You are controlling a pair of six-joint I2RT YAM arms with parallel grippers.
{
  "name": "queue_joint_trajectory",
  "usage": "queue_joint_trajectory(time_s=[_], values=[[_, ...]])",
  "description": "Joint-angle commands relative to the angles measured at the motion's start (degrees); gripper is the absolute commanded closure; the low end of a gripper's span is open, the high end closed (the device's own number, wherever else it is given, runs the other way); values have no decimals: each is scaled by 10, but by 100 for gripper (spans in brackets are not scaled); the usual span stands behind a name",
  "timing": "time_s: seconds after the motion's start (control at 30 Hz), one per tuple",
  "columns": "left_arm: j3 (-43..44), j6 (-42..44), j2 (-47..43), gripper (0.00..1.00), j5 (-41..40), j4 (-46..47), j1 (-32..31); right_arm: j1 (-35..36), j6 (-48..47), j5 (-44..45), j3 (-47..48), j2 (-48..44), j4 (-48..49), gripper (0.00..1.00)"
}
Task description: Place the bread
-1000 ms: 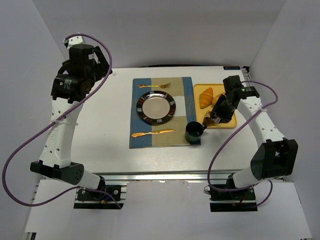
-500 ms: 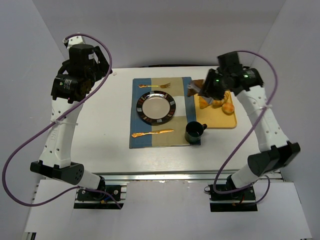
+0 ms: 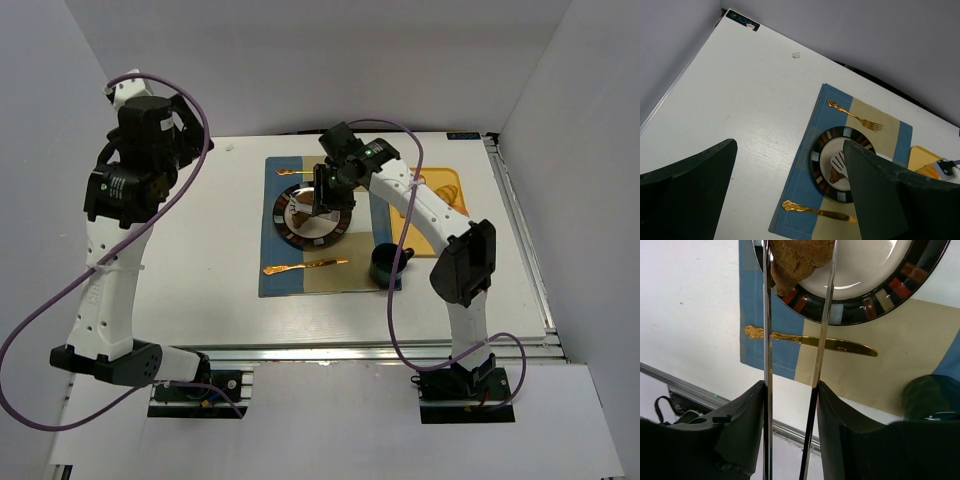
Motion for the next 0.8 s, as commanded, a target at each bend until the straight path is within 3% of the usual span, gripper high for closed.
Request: queue_joint_trajectory(time_s=[0.0,0.2,0.57,0.77], values=[[2,-8,-19,2,-13,-16,1,2,-21,10,22,-8,13,62],[-20,-9,-30,2,-10,-16,1,22,-34,14,-33,-15,48,52],[-23,-8,-32,2,-3,-19,1,28,-33,28,-21,-10,44,35],[-21,-7,-33,2,-1,-18,1,30,-29,55,-4,-18,37,33]])
